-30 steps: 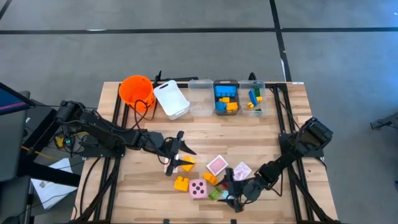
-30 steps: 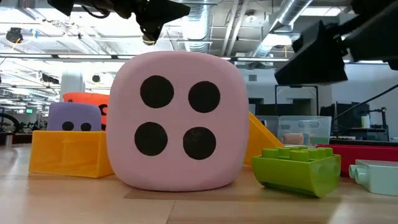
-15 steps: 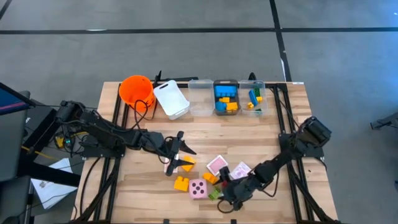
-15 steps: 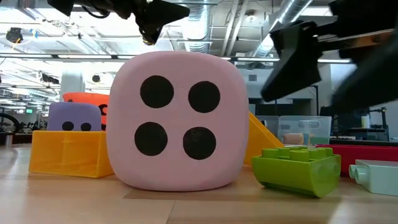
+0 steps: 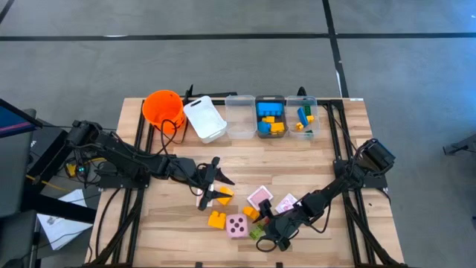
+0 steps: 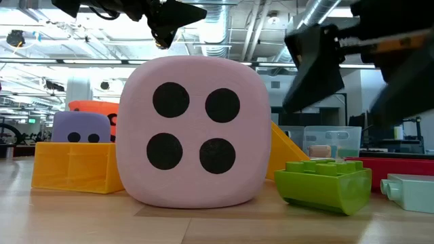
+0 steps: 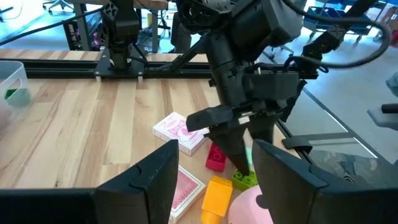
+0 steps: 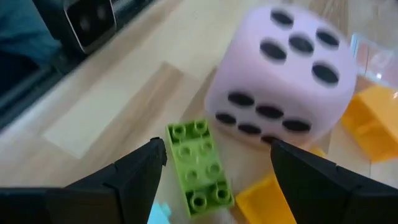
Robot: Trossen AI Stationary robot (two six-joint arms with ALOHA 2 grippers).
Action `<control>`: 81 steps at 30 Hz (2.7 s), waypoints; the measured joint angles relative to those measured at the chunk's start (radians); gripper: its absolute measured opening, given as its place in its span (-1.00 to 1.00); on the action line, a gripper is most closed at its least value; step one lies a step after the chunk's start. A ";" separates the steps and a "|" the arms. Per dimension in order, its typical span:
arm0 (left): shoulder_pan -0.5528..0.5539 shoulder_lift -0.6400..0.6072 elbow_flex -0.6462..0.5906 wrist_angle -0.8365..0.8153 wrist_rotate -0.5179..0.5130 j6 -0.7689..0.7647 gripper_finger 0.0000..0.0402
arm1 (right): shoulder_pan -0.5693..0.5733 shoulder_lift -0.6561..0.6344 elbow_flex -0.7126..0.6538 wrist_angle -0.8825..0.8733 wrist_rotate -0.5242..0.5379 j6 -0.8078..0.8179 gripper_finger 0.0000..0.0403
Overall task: Pick & Place Toys
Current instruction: Put the small light green game piece into the right transparent bin
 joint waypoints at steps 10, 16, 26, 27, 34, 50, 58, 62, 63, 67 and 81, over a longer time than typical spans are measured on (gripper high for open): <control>0.000 0.000 0.000 0.000 0.000 0.000 -0.01 | -0.012 0.000 0.000 -0.033 0.001 0.002 0.45; 0.000 0.000 0.000 0.000 0.000 0.000 -0.01 | -0.011 0.000 0.003 -0.010 -0.047 0.033 0.45; 0.000 0.000 0.000 0.000 0.000 0.000 -0.01 | -0.011 0.000 0.006 0.012 -0.046 0.029 0.45; 0.000 0.000 0.000 0.000 0.000 0.000 -0.01 | -0.011 0.000 0.006 0.015 -0.047 0.029 0.45; 0.000 -0.001 0.000 -0.011 0.001 -0.001 -0.01 | 0.010 0.165 0.217 -0.063 -0.083 -0.058 0.45; -0.009 -0.001 0.001 -0.067 0.003 -0.059 -0.01 | 0.009 0.350 0.542 -0.391 -0.195 -0.066 0.45; -0.009 -0.001 0.001 -0.050 0.000 -0.057 -0.01 | -0.014 0.340 0.541 -0.517 -0.171 0.078 0.45; -0.009 -0.001 0.001 -0.049 0.000 -0.056 -0.01 | -0.024 0.341 0.540 -0.517 -0.174 0.095 0.45; -0.009 -0.001 0.001 -0.048 0.000 -0.056 -0.01 | -0.028 0.341 0.540 -0.516 -0.175 0.103 0.45; -0.009 -0.001 0.001 -0.048 0.000 -0.056 -0.01 | -0.038 0.340 0.539 -0.514 -0.176 0.111 0.45; -0.009 -0.001 0.001 -0.049 0.000 -0.056 -0.01 | -0.101 0.334 0.542 -0.616 -0.135 0.323 0.45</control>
